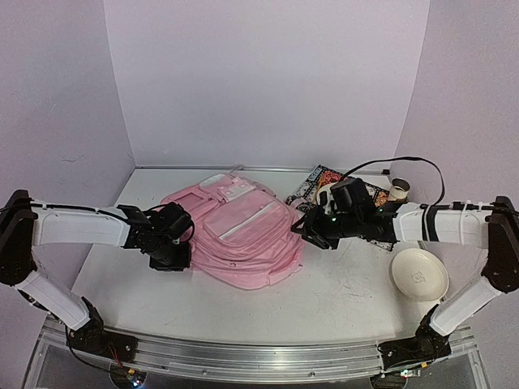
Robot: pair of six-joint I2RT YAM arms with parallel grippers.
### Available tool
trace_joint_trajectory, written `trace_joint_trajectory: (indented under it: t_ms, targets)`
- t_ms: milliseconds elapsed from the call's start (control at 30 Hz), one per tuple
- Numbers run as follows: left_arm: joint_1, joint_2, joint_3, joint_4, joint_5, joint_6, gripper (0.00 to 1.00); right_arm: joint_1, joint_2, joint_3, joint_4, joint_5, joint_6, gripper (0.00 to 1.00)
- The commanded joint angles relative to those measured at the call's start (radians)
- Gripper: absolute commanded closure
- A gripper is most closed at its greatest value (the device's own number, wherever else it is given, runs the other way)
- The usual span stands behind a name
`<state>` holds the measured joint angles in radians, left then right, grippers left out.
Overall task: Pack the student bag
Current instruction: Zip the largest pocket of the bag in the student bag, then reset both arms
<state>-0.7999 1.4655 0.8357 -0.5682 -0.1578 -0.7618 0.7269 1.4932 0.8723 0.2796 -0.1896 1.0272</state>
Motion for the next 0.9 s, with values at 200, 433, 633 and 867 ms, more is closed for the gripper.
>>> trace_joint_trajectory:
  t_ms: [200, 433, 633, 867]
  targets:
    - [0.04, -0.22, -0.012, -0.082, -0.078, -0.039, 0.62, -0.024, -0.243, 0.096, -0.308, 0.384, -0.251, 0.17]
    - [0.168, -0.316, 0.094, -0.166, -0.131, 0.059, 0.32, -0.033, -0.458, 0.111, -0.463, 0.659, -0.353, 0.02]
    - [0.283, -0.403, 0.245, -0.254, -0.253, 0.161, 0.01, -0.033, -0.657, 0.115, -0.508, 0.814, -0.455, 0.02]
    - [0.295, -0.528, 0.394, -0.273, -0.444, 0.241, 0.0, -0.033, -0.836, 0.119, -0.519, 0.897, -0.565, 0.02]
